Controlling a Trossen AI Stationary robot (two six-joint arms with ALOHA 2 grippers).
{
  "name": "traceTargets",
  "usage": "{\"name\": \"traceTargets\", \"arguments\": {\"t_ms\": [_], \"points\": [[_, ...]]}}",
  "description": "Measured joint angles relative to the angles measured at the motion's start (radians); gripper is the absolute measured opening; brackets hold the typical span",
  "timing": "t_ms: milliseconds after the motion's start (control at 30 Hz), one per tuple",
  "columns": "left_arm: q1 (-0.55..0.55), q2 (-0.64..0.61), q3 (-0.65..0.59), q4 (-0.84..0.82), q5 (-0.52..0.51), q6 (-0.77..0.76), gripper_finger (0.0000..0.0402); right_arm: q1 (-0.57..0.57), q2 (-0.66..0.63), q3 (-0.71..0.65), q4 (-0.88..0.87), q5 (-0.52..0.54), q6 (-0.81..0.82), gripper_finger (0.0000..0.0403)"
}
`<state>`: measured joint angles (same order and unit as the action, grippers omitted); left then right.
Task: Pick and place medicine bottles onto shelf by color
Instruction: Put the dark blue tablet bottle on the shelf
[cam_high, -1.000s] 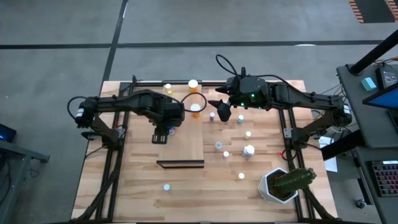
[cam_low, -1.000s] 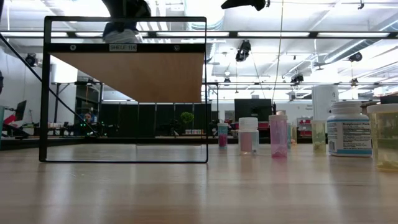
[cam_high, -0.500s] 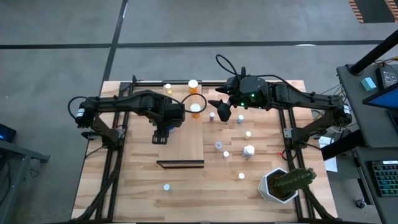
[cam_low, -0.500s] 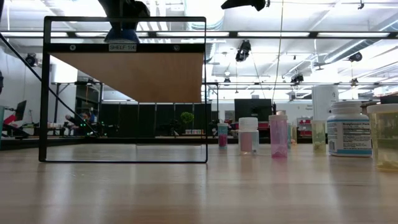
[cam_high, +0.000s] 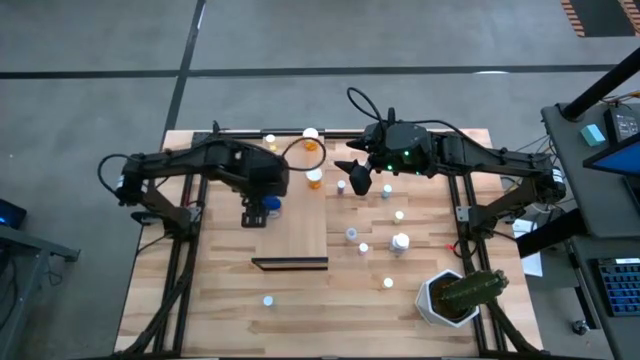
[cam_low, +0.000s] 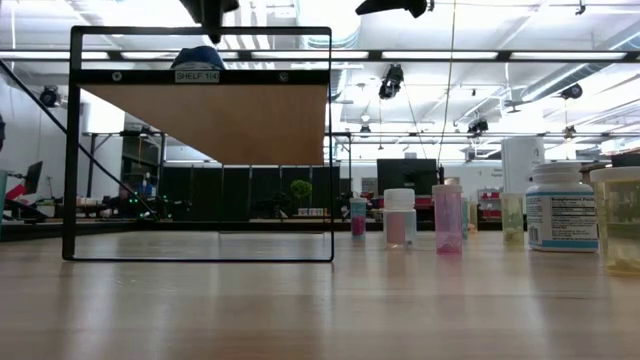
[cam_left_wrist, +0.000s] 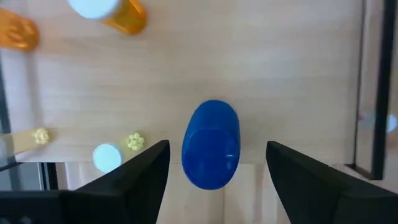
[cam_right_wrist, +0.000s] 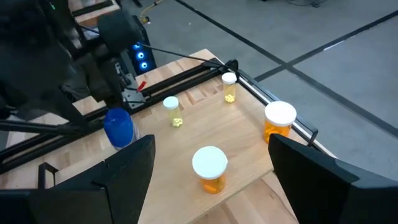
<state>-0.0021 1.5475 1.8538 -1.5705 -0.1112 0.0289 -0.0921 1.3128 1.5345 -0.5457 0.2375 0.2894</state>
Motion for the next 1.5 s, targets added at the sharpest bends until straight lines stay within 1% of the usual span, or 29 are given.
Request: {"name": "traceTargets", "arguments": {"t_ms": [67, 133, 267, 400, 467, 533, 567, 700, 800, 867, 967, 1100, 1167, 1333, 1400, 1500], "points": [[-0.005, -0.031, 0.012, 0.002, 0.0, -0.004, 0.025, 0.0, 0.0, 0.0, 0.0, 0.0, 0.034, 0.0302], [-0.008, -0.076, 0.012, 0.035, 0.0, -0.004, 0.025, 0.0, 0.0, 0.0, 0.001, 0.001, 0.111, 0.0302], [-0.015, -0.18, -0.02, 0.172, 0.001, -0.004, 0.025, 0.0, 0.0, 0.0, -0.02, 0.001, 0.277, 0.0302], [-0.019, -0.277, -0.031, 0.33, -0.002, -0.016, 0.025, -0.005, 0.0, 0.0, -0.132, 0.014, 0.548, 0.0302], [-0.019, -0.306, -0.035, 0.403, -0.012, -0.022, 0.0251, -0.013, 0.0, 0.0, -0.207, 0.028, 0.67, 0.0302], [-0.019, -0.33, -0.043, 0.452, -0.016, -0.021, 0.0251, -0.015, 0.0, -0.001, -0.254, 0.037, 0.742, 0.0302], [-0.019, -0.341, -0.048, 0.456, -0.018, -0.02, 0.0251, -0.015, 0.0, -0.001, -0.255, 0.037, 0.747, 0.0302], [-0.019, -0.382, -0.095, 0.416, -0.018, -0.023, 0.0251, 0.028, 0.01, -0.001, -0.162, 0.028, 0.672, 0.0301], [-0.021, -0.415, -0.166, 0.407, -0.001, -0.03, 0.0251, 0.046, 0.023, -0.001, -0.067, -0.006, 0.578, 0.0292], [-0.027, -0.437, -0.227, 0.416, 0.006, -0.056, 0.0249, 0.048, 0.046, 0.002, -0.013, -0.022, 0.543, 0.0279], [-0.03, -0.471, -0.326, 0.419, 0.006, -0.117, 0.0235, 0.047, 0.097, 0.009, 0.005, -0.067, 0.488, 0.0248], [-0.029, -0.516, -0.455, 0.445, -0.001, -0.154, 0.0194, 0.051, 0.175, 0.049, 0.002, -0.131, 0.399, 0.0205], [-0.03, -0.533, -0.516, 0.461, -0.04, -0.154, 0.0167, 0.054, 0.21, 0.084, 0.006, -0.154, 0.361, 0.0187], [-0.028, -0.573, -0.636, 0.513, -0.164, -0.153, 0.0097, 0.069, 0.319, 0.204, -0.002, -0.163, 0.255, 0.0151], [-0.028, -0.584, -0.672, 0.529, -0.192, -0.153, 0.007, 0.075, 0.367, 0.264, -0.004, -0.167, 0.217, 0.0136], [-0.025, -0.597, -0.723, 0.566, -0.204, -0.147, 0.0034, 0.083, 0.44, 0.356, -0.013, -0.168, 0.167, 0.0108]]}}
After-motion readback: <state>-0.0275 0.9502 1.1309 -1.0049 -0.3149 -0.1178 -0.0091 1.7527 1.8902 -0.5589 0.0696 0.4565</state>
